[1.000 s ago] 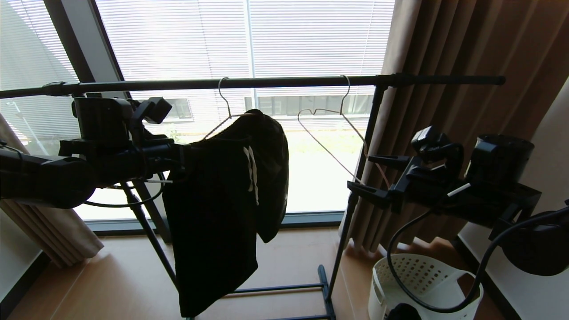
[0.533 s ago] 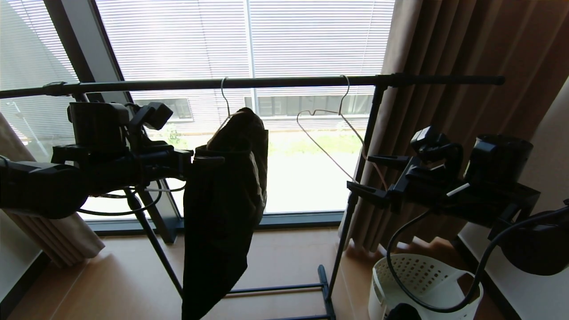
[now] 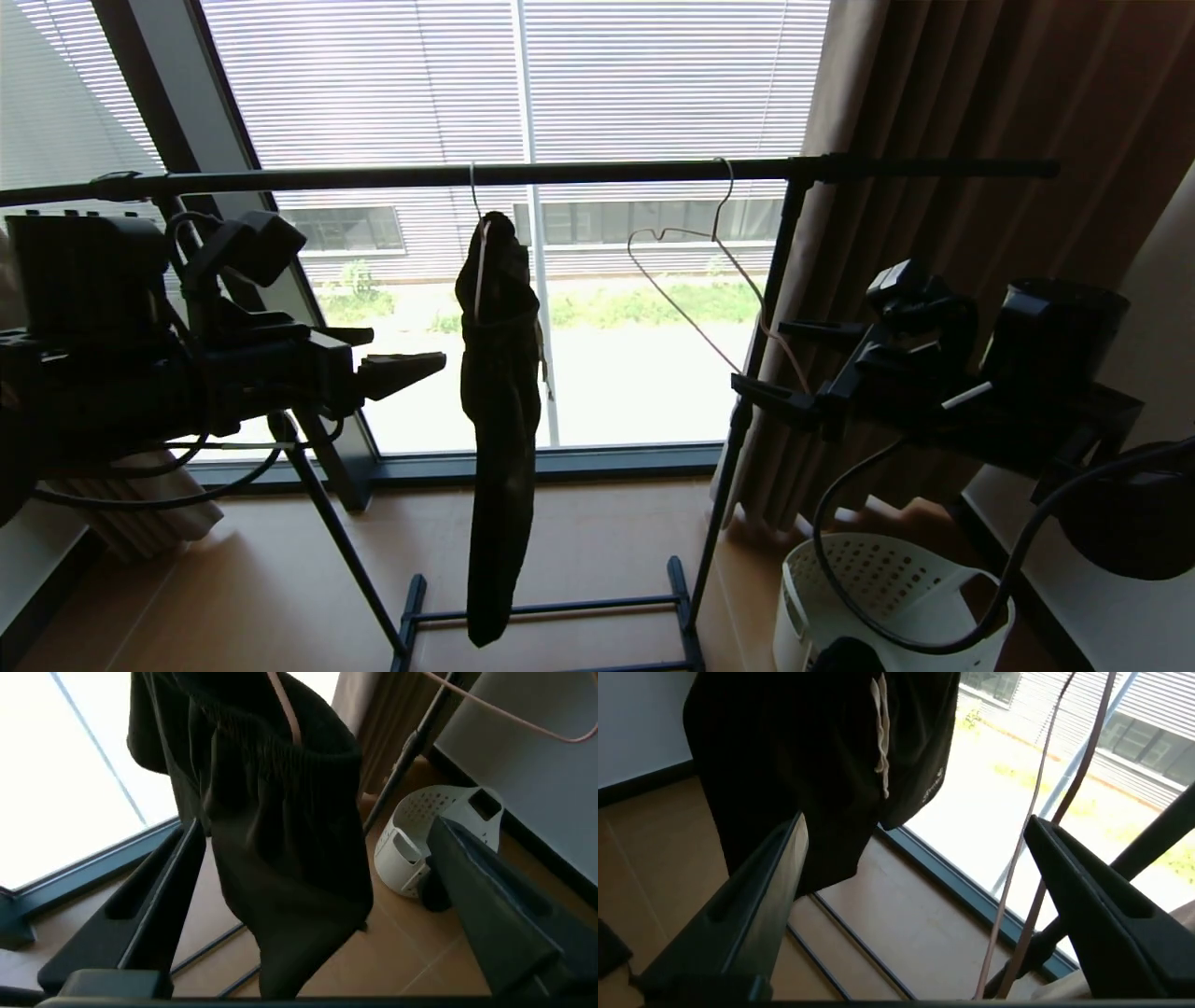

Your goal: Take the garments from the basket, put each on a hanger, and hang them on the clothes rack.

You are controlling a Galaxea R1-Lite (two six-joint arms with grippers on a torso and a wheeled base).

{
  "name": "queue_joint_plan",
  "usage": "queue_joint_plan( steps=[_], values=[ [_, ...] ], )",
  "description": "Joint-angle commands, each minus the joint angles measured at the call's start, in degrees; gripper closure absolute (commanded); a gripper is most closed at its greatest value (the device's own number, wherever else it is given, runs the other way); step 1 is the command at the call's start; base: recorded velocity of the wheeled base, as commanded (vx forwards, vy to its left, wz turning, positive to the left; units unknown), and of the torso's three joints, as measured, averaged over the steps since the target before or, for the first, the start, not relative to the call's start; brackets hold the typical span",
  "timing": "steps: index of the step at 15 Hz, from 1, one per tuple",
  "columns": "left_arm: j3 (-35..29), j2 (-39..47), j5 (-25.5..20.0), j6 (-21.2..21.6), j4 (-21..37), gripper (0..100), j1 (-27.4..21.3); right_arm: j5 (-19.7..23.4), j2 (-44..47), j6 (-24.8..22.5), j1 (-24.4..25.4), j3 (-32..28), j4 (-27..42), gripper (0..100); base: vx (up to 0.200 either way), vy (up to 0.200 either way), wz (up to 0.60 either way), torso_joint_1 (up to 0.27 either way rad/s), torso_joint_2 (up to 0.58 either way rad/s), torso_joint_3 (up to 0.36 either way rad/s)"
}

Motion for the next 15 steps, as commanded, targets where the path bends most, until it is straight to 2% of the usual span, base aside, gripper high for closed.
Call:
queue_joint_plan(
  steps=[1, 2, 4, 5, 7, 8, 10, 12, 14, 15],
  values=[
    [9.0, -16.92, 0.19, 0.04, 6.14, 0, -1.14, -3.48, -6.79, -0.04, 3.08, 2.52, 0.0, 0, 0.0, 0.0, 0.0, 0.0, 0.0, 0.0],
    [12.34, -21.22, 0.28, 0.13, 7.9, 0, -1.14, -6.21, -10.13, -0.04, 4.04, 3.75, 0.18, 0, 0.0, 0.0, 0.0, 0.0, 0.0, 0.0],
    [18.84, -29.13, 0.28, 0.22, 8.51, 0, -0.7, -14.03, -17.52, -0.13, 5.01, 6.91, 0.79, 0, 0.0, 0.0, 0.0, 0.0, 0.0, 0.0],
    [21.13, -31.86, 0.28, 0.22, 8.51, 0, -0.53, -16.58, -19.71, -0.13, 5.01, 8.14, 1.32, 0, 0.0, 0.0, 0.0, 0.0, 0.0, 0.0],
    [28.86, -39.5, 0.37, 0.22, 8.51, 0, 0.18, -22.55, -30.26, -0.21, 3.6, 12.01, 10.02, 0, 0.0, 0.0, 0.0, 0.0, 0.0, 0.0],
    [31.5, -41.88, 0.81, 0.22, 8.51, 0, 0.88, -25.54, -35.01, -0.04, 2.9, 14.56, 15.56, 0, 0.0, 0.0, 0.0, 0.0, 0.0, 0.0],
    [35.1, -45.83, 0.81, 0.22, 8.51, 0, 0.97, -29.94, -43.18, 0.14, 2.73, 20.71, 21.36, 0, 0.0, 0.0, 0.0, 0.0, 0.0, 0.0],
    [38.88, -49.96, 1.16, 0.22, 8.42, 0, 1.14, -37.23, -49.51, 0.23, 2.73, 28.88, 21.45, 0, 0.0, 0.0, 0.0, 0.0, 0.0, 0.0],
    [41.52, -54.44, 3.8, 0.3, 8.51, 0, 1.41, -43.74, -56.01, 0.4, 2.73, 33.28, 21.53, 0, 0.0, 0.0, 0.0, 0.0, 0.0, 0.0],
    [42.66, -56.03, 5.47, 0.3, 8.51, 0, 1.41, -44.53, -60.76, 0.75, 2.64, 34.51, 22.32, 0, 0.0, 0.0, 0.0, 0.0, 0.0, 0.0]
  ],
)
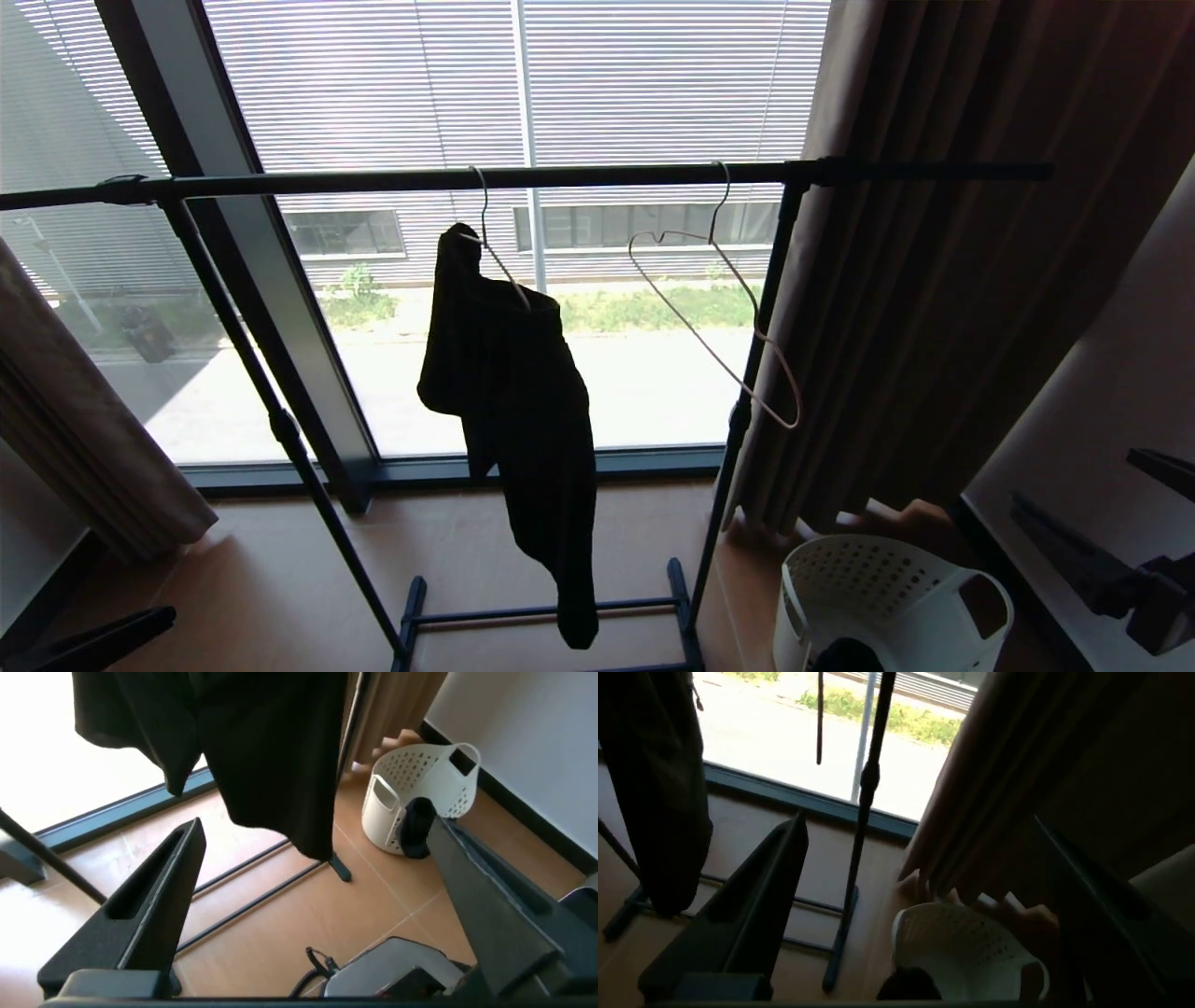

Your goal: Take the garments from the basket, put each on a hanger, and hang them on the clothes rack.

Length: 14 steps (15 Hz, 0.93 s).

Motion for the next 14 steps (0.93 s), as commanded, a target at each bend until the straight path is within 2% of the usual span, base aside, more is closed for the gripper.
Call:
queue_joint_plan(
  steps=[1, 3, 4, 5, 7, 8, 9, 10, 11, 12, 14],
  values=[
    [4.28, -7.87, 3.94, 0.04, 0.03, 0, 0.16, -4.1, -16.83, 0.54, -1.64, 5.7, 3.44, 0, 0.0, 0.0, 0.0, 0.0, 0.0, 0.0],
    [6.91, -12.0, 7.37, 0.04, 0.03, 0, 0.25, -5.33, -25.89, 0.45, -8.05, 5.7, 11.35, 0, 0.0, 0.0, 0.0, 0.0, 0.0, 0.0],
    [7.18, -12.61, 8.16, -0.05, 0.03, 0, 0.25, -5.42, -27.73, 0.45, -9.81, 5.44, 12.93, 0, 0.0, 0.0, 0.0, 0.0, 0.0, 0.0],
    [7.35, -13.76, 11.42, -0.05, 0.11, 0, 1.48, -5.42, -32.65, 0.19, -18.25, 5.17, 16.45, 0, 0.0, 0.0, 0.0, 0.0, 0.0, 0.0],
    [7.44, -15.78, 12.03, -0.05, 0.47, 0, 3.06, -4.45, -37.75, -0.52, -25.81, 6.14, 18.12, 0, 0.0, 0.0, 0.0, 0.0, 0.0, 0.0],
    [7.35, -17.45, 12.03, -0.05, 0.9, 0, 3.59, 0.03, -42.41, -0.52, -25.72, 7.9, 19.87, 0, 0.0, 0.0, 0.0, 0.0, 0.0, 0.0],
    [7.35, -17.45, 12.03, -0.05, 0.9, 0, 3.59, 0.03, -42.41, -0.52, -25.72, 7.9, 19.87, 0, 0.0, 0.0, 0.0, 0.0, 0.0, 0.0],
    [7.62, -18.85, 12.12, -0.05, 2.05, 0, 4.03, 5.13, -46.72, -0.52, -25.45, 8.86, 24.97, 0, 0.0, 0.0, 0.0, 0.0, 0.0, 0.0],
    [7.7, -19.91, 12.29, 0.12, 2.4, 0, 5.0, 6.98, -48.83, -0.43, -25.45, 8.95, 27.96, 0, 0.0, 0.0, 0.0, 0.0, 0.0, 0.0],
    [7.7, -20.44, 12.21, 1.18, 3.1, 0, 8.07, 8.12, -48.91, -0.25, -25.45, 9.83, 29.1, 0, 0.0, 0.0, 0.0, 0.0, 0.0, 0.0],
    [7.7, -23.16, 11.24, 2.67, 5.04, 0, 12.2, 9.44, -48.91, 0.19, -25.37, 11.33, 29.37, 0, 0.0, 0.0, 0.0, 0.0, 0.0, 0.0]
  ],
)
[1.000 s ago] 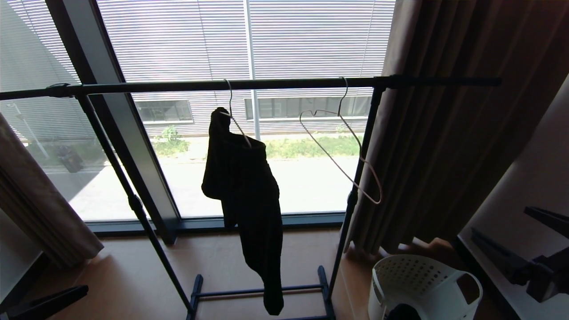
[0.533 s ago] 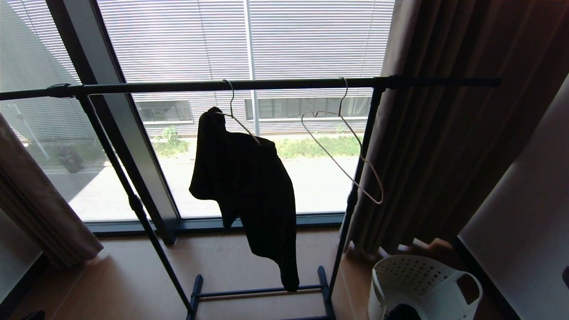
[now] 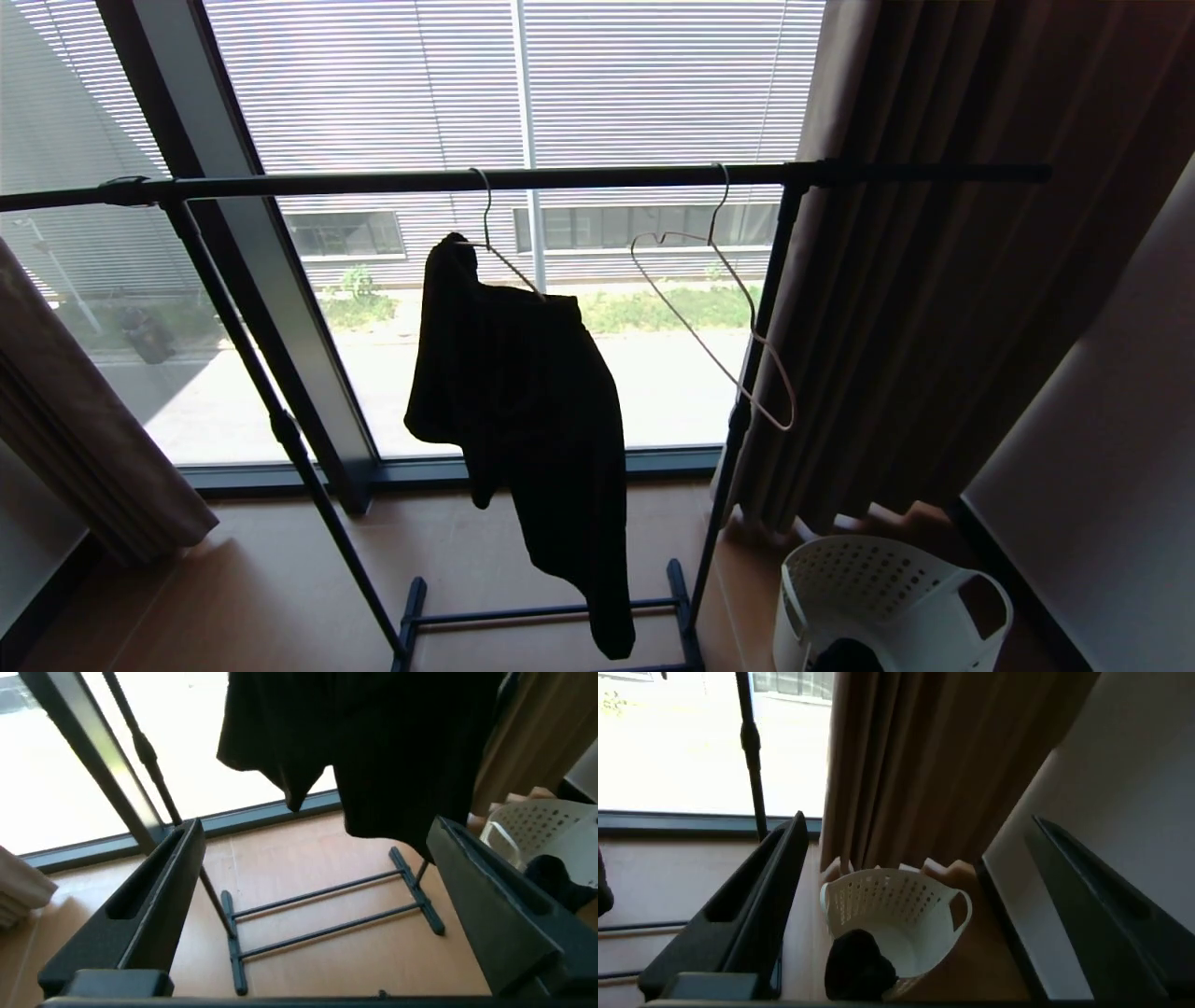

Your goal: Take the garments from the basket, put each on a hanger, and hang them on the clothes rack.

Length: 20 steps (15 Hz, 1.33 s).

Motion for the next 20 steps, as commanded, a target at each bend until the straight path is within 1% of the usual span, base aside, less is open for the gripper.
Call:
queue_joint_plan(
  steps=[1, 2, 3, 4, 5, 7, 8, 9, 10, 13, 15, 17, 20],
  values=[
    [0.07, -4.52, -0.56, 0.96, 1.86, 0, 3.08, 3.41, -2.0, 0.58, 0.45, 0.77, 0.29, 0, 0.0, 0.0, 0.0, 0.0, 0.0, 0.0],
    [0.07, -5.4, -0.56, 1.05, 3.26, 0, 3.08, 6.4, -1.74, 1.55, 0.45, 0.77, 1.17, 0, 0.0, 0.0, 0.0, 0.0, 0.0, 0.0],
    [0.07, -7.42, -0.92, 1.14, 5.55, 0, 3.08, 7.54, -1.83, 1.81, 0.54, 0.77, 2.05, 0, 0.0, 0.0, 0.0, 0.0, 0.0, 0.0],
    [0.07, -10.76, -2.32, 1.05, 7.83, 0, 2.64, 7.63, -1.92, 1.81, 0.54, 0.77, 1.78, 0, 0.0, 0.0, 0.0, 0.0, 0.0, 0.0],
    [0.07, -12.43, -4.69, 0.61, 9.86, 0, 2.2, 7.63, -1.92, 1.99, 0.54, 0.77, 1.7, 0, 0.0, 0.0, 0.0, 0.0, 0.0, 0.0],
    [0.07, -12.26, -5.13, -1.24, 9.86, 0, 2.02, 7.81, -1.92, 2.78, 0.54, 0.77, 1.61, 0, 0.0, 0.0, 0.0, 0.0, 0.0, 0.0],
    [0.07, -12.78, -5.49, -1.94, 9.94, 0, -0.62, 7.9, -1.92, 2.87, 0.63, 0.77, 1.52, 0, 0.0, 0.0, 0.0, 0.0, 0.0, 0.0],
    [0.07, -12.52, -5.57, -1.94, 9.94, 0, -4.48, 7.98, -1.92, 2.87, 0.63, 0.77, 1.61, 0, 0.0, 0.0, 0.0, 0.0, 0.0, 0.0],
    [0.07, -12.35, -5.57, -1.94, 10.03, 0, -4.83, 7.98, -1.92, 2.87, 0.63, 0.77, 1.52, 0, 0.0, 0.0, 0.0, 0.0, 0.0, 0.0],
    [0.07, -12.35, -4.69, -2.03, 10.03, 0, -4.4, 7.98, -1.92, 2.95, 0.63, 0.77, 1.43, 0, 0.0, 0.0, 0.0, 0.0, 0.0, 0.0],
    [0.07, -12.61, -0.12, -1.5, 10.03, 0, -3.69, 7.9, -1.92, 2.87, 0.63, 0.77, 1.52, 0, 0.0, 0.0, 0.0, 0.0, 0.0, 0.0],
    [0.07, -14.54, -0.3, -0.97, 9.94, 0, -0.18, 7.9, -1.21, 2.87, 0.72, 0.77, 2.14, 0, 0.0, 0.0, 0.0, 0.0, 0.0, 0.0],
    [0.07, -15.16, -0.39, -0.88, 10.03, 0, -0.53, 8.07, -1.13, 2.87, 1.07, 0.77, 2.05, 0, 0.0, 0.0, 0.0, 0.0, 0.0, 0.0]
  ],
)
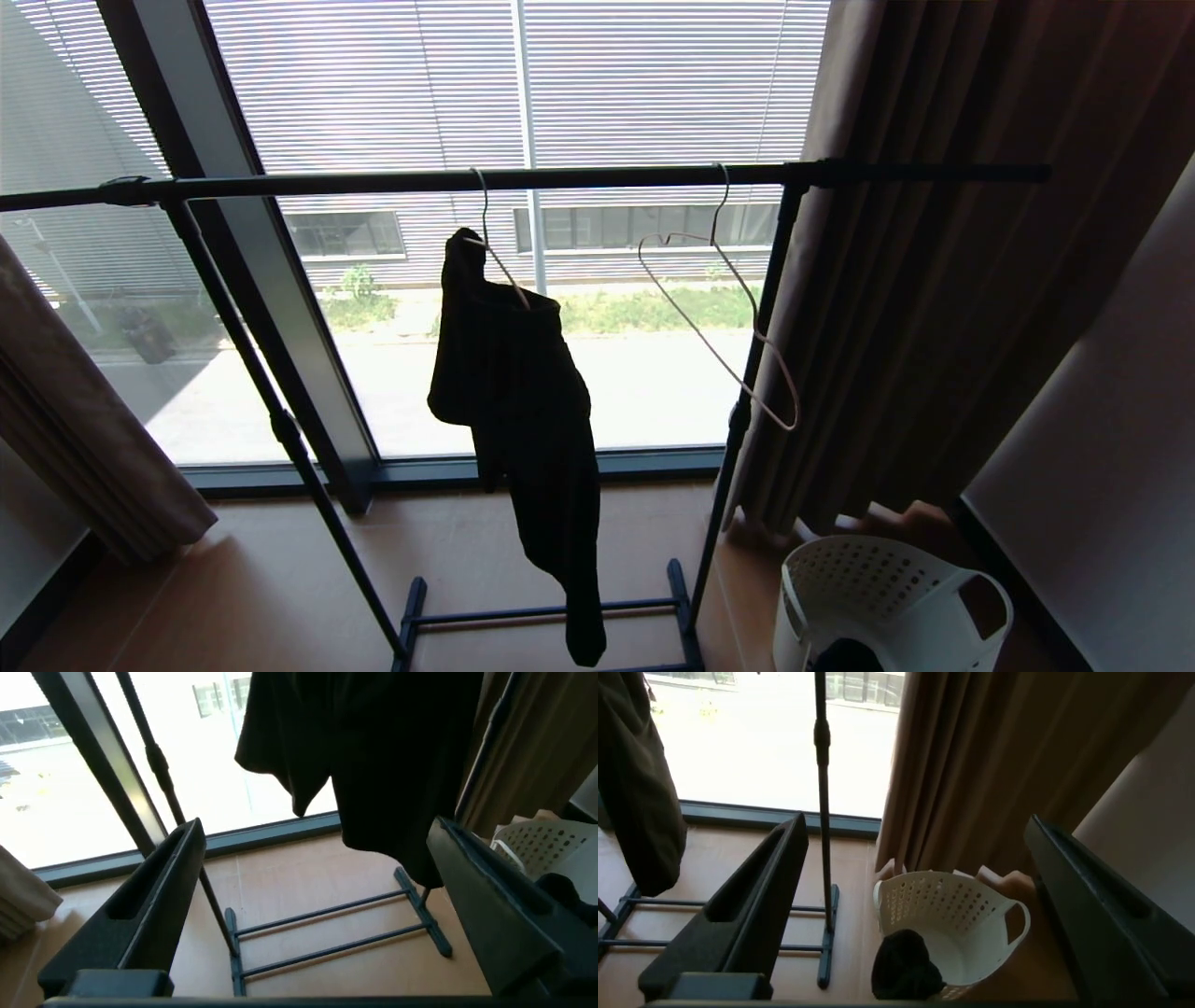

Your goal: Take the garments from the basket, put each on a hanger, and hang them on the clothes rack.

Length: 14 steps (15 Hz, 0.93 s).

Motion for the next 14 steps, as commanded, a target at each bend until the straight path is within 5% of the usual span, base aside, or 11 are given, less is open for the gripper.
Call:
queue_joint_plan(
  steps=[1, 14],
  values=[
    [0.0, -2.3, -0.44, -0.12, 0.02, 0, -0.46, 0.06, -1.06, 0.12, 1.67, 0.0, -0.48, 0, 0.0, 0.0, 0.0, 0.0, 0.0, 0.0],
    [0.0, -2.47, -0.53, -2.76, 0.02, 0, -0.46, -0.82, -5.71, 1.26, 4.66, 0.0, -0.48, 0, 0.0, 0.0, 0.0, 0.0, 0.0, 0.0]
  ],
)
